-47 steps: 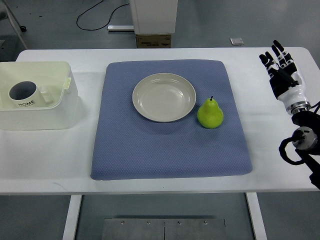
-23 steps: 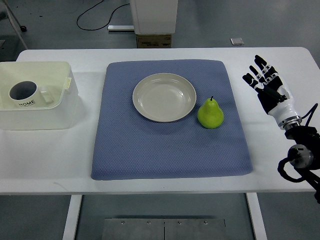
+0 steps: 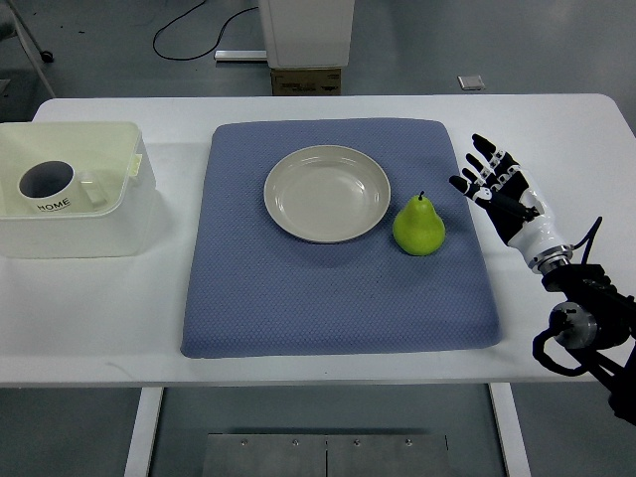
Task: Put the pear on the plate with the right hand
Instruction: 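Move the open right hand toward the green pear beside the plate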
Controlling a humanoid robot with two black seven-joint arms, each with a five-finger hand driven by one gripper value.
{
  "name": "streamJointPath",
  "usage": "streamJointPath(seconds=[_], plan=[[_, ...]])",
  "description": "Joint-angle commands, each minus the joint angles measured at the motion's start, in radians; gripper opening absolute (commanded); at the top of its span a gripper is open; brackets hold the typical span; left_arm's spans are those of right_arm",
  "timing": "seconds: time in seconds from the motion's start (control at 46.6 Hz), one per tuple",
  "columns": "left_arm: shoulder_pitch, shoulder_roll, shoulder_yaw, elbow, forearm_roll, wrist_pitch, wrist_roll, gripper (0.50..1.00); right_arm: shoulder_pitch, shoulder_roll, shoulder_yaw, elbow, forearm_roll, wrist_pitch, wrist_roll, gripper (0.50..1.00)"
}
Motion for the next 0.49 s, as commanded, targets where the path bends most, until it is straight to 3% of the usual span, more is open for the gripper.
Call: streamJointPath(seconds=[0.0, 0.472], plan=[[0.0, 0.0, 0.0, 0.0, 0.0, 0.0, 0.0, 1.0, 0.003, 0.005, -0.016, -0.001, 0.0, -0.01, 0.006, 1.0], [0.0, 0.0, 0.0, 0.0, 0.0, 0.0, 0.0, 1.0, 0.007, 0.068, -0.059, -0.035, -0.029, -0.035, 0.038, 1.0]])
